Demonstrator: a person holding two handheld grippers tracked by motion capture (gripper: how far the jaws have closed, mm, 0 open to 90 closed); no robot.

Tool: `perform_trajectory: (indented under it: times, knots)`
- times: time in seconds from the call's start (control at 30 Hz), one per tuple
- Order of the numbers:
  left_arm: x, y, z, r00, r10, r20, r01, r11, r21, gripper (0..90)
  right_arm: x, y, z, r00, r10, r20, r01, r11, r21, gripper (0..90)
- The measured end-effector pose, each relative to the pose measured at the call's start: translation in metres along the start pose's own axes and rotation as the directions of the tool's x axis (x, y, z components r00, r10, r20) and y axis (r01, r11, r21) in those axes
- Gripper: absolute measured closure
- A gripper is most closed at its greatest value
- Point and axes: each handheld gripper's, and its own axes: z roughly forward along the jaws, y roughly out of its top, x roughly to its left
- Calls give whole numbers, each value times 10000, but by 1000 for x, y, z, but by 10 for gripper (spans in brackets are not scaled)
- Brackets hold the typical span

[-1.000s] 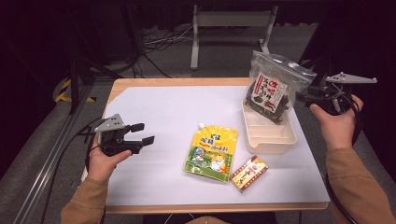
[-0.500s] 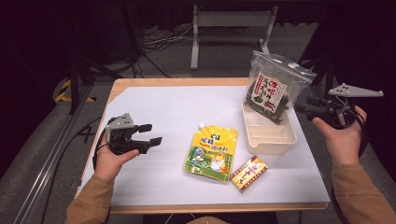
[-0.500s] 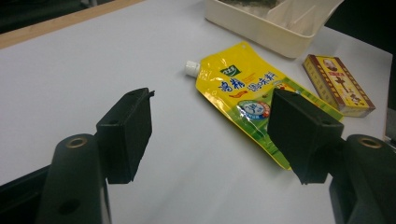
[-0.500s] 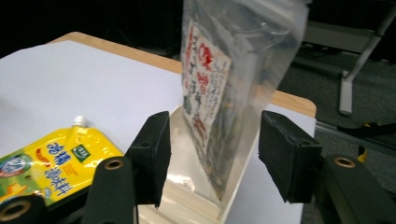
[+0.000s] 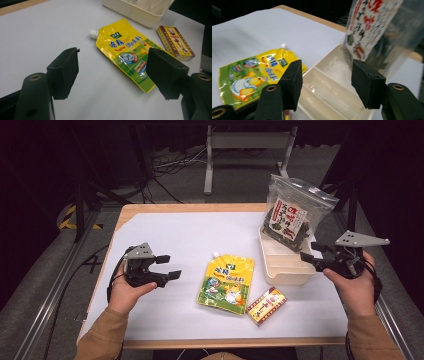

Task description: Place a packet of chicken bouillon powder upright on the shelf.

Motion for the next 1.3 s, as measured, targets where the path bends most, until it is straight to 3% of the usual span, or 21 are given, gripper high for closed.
perform_trajectory:
  times: [0.13, 0.2, 0.3, 0.6, 0.67, 0.87, 1.1, 1.23, 1.3]
  knots:
    - [-1, 1, 6, 9998, -109, 146, 107, 9999, 128, 270, 8, -10, 6, 9995, 7, -302, -6, 10000, 38, 418]
    - [0, 0, 10, 9992, -297, 256, 289, 9991, 315, 266, 12, -16, 12, 9990, -41, -445, 58, 9993, 361, 400]
    - [1, -1, 17, 9977, -616, 277, 600, 9966, 560, 269, 17, -18, 14, 9984, -287, -484, 316, 9977, 592, 391]
    - [-4, 4, 42, 9924, -1080, 596, 1010, 9888, 1103, 304, 28, -20, 14, 9948, -852, -558, 897, 9924, 840, 386]
    - [-6, 6, 52, 9883, -1343, 727, 1237, 9831, 1352, 342, 30, -20, 13, 9944, -893, -567, 937, 9924, 801, 384]
    - [-7, 7, 67, 9826, -1712, 715, 1587, 9754, 1532, 355, 33, -21, 14, 9941, -934, -558, 978, 9918, 824, 381]
    - [-12, 7, 86, 9809, -1867, 541, 1732, 9658, 1928, 372, 37, -20, 15, 9934, -1020, -532, 1061, 9909, 825, 379]
    - [-13, 5, 100, 9713, -2319, 531, 2155, 9521, 2169, 385, 40, -20, 15, 9930, -1067, -512, 1106, 9906, 800, 375]
    - [-13, 5, 102, 9707, -2359, 464, 2198, 9489, 2264, 384, 40, -20, 14, 9929, -1080, -493, 1115, 9909, 750, 374]
